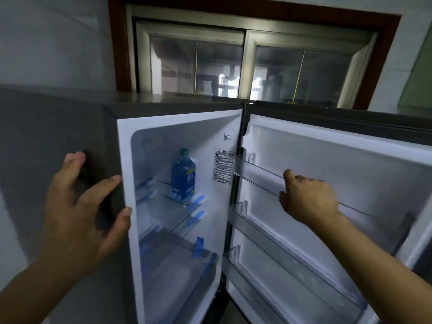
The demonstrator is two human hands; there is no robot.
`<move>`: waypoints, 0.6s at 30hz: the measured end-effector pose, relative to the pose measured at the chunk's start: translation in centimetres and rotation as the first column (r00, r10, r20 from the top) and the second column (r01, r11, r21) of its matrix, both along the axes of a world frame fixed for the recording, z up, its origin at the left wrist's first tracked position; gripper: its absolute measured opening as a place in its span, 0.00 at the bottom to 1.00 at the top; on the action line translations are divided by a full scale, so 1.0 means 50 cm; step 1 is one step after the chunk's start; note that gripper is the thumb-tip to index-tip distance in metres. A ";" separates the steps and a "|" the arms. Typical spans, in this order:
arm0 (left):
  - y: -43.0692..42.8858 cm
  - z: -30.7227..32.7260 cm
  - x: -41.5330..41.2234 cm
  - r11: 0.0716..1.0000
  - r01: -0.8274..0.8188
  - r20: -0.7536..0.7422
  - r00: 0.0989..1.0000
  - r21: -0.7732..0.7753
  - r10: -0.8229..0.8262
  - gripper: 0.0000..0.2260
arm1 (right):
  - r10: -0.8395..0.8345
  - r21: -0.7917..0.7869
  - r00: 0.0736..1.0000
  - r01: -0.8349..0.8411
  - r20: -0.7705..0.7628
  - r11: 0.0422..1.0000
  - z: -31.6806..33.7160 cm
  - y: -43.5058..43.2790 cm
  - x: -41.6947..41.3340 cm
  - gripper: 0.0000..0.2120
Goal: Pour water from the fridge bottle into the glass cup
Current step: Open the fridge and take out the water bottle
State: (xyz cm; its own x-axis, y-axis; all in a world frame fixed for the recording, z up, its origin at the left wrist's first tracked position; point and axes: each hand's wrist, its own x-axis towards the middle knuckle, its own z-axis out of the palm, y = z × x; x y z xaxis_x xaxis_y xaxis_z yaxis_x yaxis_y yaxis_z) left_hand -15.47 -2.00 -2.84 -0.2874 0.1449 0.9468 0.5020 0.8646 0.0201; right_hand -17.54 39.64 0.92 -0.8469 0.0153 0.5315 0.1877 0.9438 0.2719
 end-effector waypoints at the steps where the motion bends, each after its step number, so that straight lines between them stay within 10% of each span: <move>1: -0.003 0.002 0.001 0.997 -0.055 0.083 0.995 0.044 0.051 0.28 | 0.016 0.023 1.000 -0.015 -0.002 1.000 0.000 0.023 0.001 0.13; 5: 0.047 -0.045 -0.006 0.982 -0.094 0.245 0.968 0.165 0.052 0.30 | 0.125 -0.022 0.992 -0.124 0.024 0.992 0.008 0.107 -0.009 0.17; 12: 0.302 -0.049 0.051 0.994 0.040 0.063 0.997 0.097 -0.047 0.21 | 0.301 -0.171 0.950 -0.285 0.076 0.943 0.021 0.175 -0.101 0.19; 18: 0.389 -0.120 -0.097 0.967 0.114 0.394 0.898 0.226 -0.198 0.15 | 0.361 -0.132 0.926 -0.347 0.109 0.929 0.021 0.143 -0.208 0.20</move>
